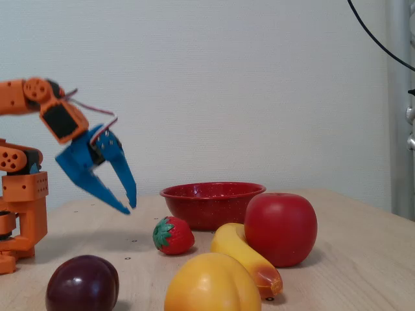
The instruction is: Put plum in the red bowl.
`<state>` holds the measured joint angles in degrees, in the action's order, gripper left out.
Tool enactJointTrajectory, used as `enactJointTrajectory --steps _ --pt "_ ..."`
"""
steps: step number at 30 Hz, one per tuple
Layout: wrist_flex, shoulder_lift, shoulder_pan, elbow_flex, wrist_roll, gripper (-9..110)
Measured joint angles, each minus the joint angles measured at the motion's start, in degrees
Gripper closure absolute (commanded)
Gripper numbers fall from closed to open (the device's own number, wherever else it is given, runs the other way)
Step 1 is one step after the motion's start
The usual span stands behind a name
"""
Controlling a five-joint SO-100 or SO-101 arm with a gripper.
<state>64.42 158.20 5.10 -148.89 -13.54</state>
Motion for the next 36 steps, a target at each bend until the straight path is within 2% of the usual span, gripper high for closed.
enactJointTrajectory --steps 14,26,31,36 --pt "13.6 -23.2 8.3 31.7 -12.0 101" --pt "30.1 -50.4 24.1 62.0 -20.7 101" --pt "38.1 -61.0 30.8 73.0 -25.8 90" --pt "38.8 -69.1 38.1 79.4 -32.8 73"
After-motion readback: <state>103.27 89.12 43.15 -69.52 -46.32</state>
